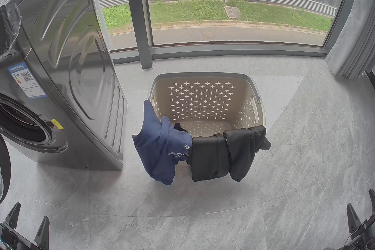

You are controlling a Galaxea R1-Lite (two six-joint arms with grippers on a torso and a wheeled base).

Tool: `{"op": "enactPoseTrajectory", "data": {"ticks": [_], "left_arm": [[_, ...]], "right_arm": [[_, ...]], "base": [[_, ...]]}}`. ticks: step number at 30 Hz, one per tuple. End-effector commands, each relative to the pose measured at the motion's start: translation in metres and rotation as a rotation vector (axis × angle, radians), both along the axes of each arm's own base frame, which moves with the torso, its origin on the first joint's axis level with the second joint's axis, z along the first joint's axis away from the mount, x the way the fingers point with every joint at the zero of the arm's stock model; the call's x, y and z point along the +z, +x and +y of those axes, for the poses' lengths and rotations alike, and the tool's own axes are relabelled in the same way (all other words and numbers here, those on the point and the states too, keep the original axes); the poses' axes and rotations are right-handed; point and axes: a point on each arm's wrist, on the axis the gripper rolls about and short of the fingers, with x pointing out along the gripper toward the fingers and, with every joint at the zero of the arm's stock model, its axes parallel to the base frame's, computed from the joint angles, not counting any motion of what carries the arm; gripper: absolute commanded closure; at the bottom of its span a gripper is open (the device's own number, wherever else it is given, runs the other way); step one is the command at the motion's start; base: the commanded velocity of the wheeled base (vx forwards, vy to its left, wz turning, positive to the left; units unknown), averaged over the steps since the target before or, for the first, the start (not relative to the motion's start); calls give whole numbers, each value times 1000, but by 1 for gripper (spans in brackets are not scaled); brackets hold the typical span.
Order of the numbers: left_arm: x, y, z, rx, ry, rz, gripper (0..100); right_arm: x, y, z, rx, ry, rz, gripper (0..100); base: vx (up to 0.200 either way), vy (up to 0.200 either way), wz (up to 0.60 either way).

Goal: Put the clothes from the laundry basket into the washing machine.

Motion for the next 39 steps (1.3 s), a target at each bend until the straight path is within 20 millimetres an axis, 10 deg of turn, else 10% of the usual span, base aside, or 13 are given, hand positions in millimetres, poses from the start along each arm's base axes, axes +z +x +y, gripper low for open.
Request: {"op": "enactPoseTrajectory", "data": {"ticks": [1,10,14,23,39], "left_arm": [[-4,1,0,0,0,7,0],[-4,1,0,0,0,7,0],[-4,1,0,0,0,7,0],[-4,1,0,0,0,7,0],[-4,0,0,-1,1,6,0]], "right_arm": [[-5,1,0,-6,4,7,0],[44,-1,1,26,12,-2,0],[28,42,4,179,41,397,0],[30,133,18,261,75,559,0],[26,200,58,324,113,700,0]], "base": [[0,0,0],[0,0,0],[0,0,0],[0,0,0],[0,0,0]]}}
